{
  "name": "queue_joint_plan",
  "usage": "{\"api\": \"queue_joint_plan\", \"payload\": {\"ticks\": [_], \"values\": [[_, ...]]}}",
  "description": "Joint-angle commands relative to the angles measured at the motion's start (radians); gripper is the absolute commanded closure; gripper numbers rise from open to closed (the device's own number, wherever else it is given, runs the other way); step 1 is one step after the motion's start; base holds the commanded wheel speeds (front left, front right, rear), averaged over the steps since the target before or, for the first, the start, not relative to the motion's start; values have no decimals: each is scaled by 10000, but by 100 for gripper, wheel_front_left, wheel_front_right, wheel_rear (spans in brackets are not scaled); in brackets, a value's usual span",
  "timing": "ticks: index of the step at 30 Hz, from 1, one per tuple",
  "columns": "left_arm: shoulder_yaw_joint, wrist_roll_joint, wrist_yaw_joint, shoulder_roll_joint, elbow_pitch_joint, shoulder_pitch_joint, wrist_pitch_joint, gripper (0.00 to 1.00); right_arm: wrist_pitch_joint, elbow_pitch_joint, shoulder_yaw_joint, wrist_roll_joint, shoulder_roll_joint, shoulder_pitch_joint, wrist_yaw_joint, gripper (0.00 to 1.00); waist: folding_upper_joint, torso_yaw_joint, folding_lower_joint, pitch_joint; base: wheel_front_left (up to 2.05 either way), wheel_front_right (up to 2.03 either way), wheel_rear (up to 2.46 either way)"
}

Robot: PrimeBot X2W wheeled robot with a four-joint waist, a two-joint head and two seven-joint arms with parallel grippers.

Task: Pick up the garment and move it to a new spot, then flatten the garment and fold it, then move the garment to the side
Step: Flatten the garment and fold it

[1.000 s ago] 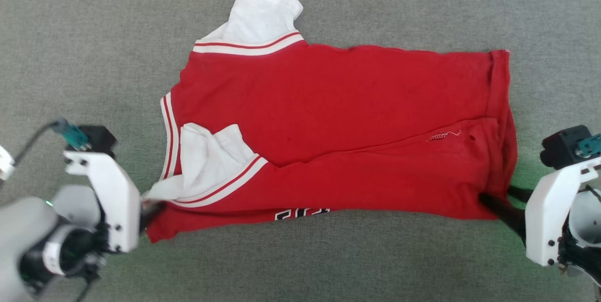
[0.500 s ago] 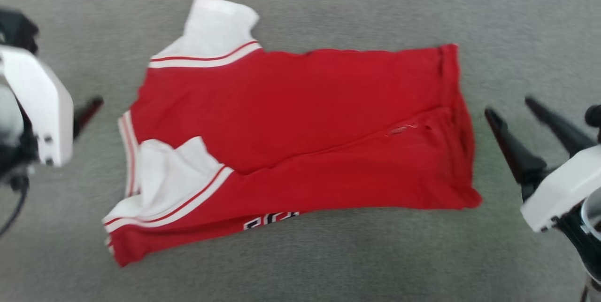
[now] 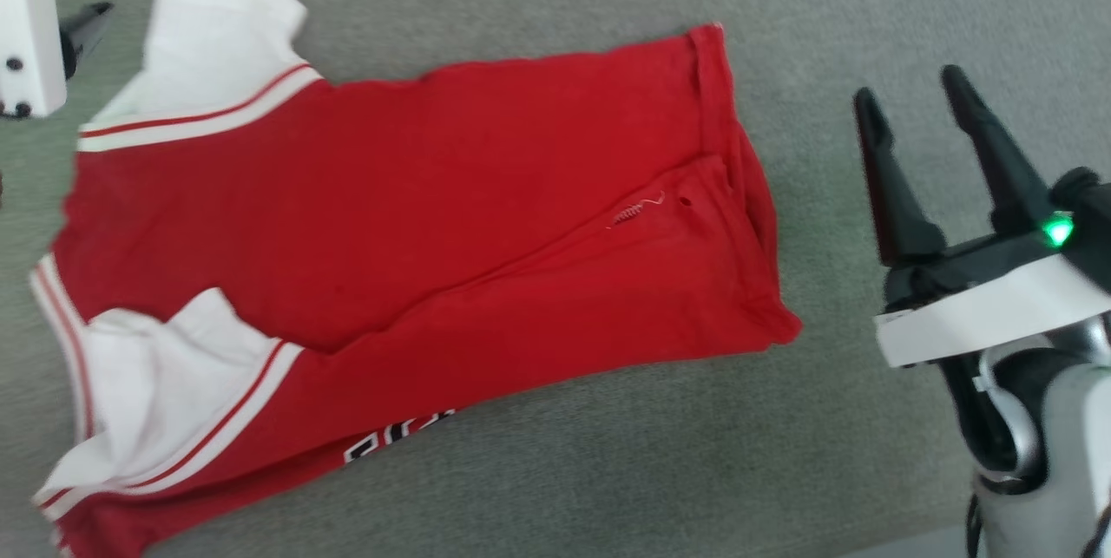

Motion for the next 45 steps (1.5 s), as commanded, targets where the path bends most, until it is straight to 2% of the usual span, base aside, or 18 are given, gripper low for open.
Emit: {"api": "queue_joint_plan", "payload": {"ticks": [1, 7, 14, 15, 16, 21, 22, 25, 26, 29, 37, 38, 39, 40, 45], "values": [[21, 121, -101, -216, 289, -291, 66, 0, -146, 127, 101, -23, 105, -129, 0, 0, 0, -350, 0, 375, 0, 0, 0], [-79, 225, -353, -888, 1717, -904, 382, 0, -115, 602, 679, 180, 56, -442, 0, 0, 0, -644, 0, 787, 0, 0, 0], [-477, 85, -115, -1548, 3045, -902, 1392, 0, 554, 996, 1225, 692, -213, -920, -3, 0, 0, -695, 0, 1041, 0, 0, 0], [-502, -75, -66, -1657, 3193, -810, 1618, 25, 744, 1079, 1309, 808, -229, -983, -2, 0, 0, -679, 0, 1065, 0, 0, 0], [-552, -106, -26, -1771, 3321, -733, 1830, 100, 966, 1161, 1411, 878, -293, -1081, 0, 0, 0, -648, 0, 1087, 0, 0, 0], [-671, -81, -170, -2096, 3333, -882, 2037, 100, 2214, 1570, 1787, 1323, -576, -1838, 0, 0, 0, -410, 0, 1174, 0, 0, 0], [-701, -19, -243, -2256, 3277, -1018, 2036, 100, 2857, 1854, 1985, 1461, -737, -2314, 0, 0, 0, -282, 0, 1198, 0, 0, 0], [-682, 71, -365, -2468, 3260, -1286, 1895, 100, 3868, 2400, 2253, 1682, -984, -3170, 0, 0, 0, -98, 0, 1236, 0, 0, 0], [-682, 71, -365, -2468, 3260, -1286, 1895, 100, 3868, 2400, 2253, 1682, -984, -3170, 0, 0, 0, -98, 0, 1236, 0, 0, 0], [-631, 88, -424, -2693, 3280, -1470, 1767, 100, 4837, 3056, 2558, 1791, -1243, -4144, 0, 0, 0, 94, 0, 1271, 0, 0, 0], [-645, 195, -722, -3319, 3558, -1780, 1419, 100, 7538, 5225, 3640, 2405, -1263, -6036, 3, 0, 0, 590, 0, 1286, 0, 0, 0], [-648, 201, -748, -3385, 3604, -1789, 1382, 100, 7939, 5432, 3895, 2465, -1348, -6149, 3, 38, 0, 642, 0, 1278, 0, 0, 0], [-635, 203, -791, -3447, 3659, -1791, 1294, 100, 8298, 5569, 4124, 2624, -1393, -6207, 3, 81, 0, 689, 0, 1260, 0, 0, 0], [-613, 212, -807, -3494, 3711, -1799, 1192, 100, 8546, 5669, 4178, 2778, -1405, -6290, 10, 100, 0, 747, 0, 1237, 0, 0, 0], [-476, 73, -1004, -3607, 3959, -1834, 786, 100, 8582, 5505, 4234, 3073, -1852, -6673, 0, 100, 0, 1035, 0, 1010, 0, 0, 0]]}}
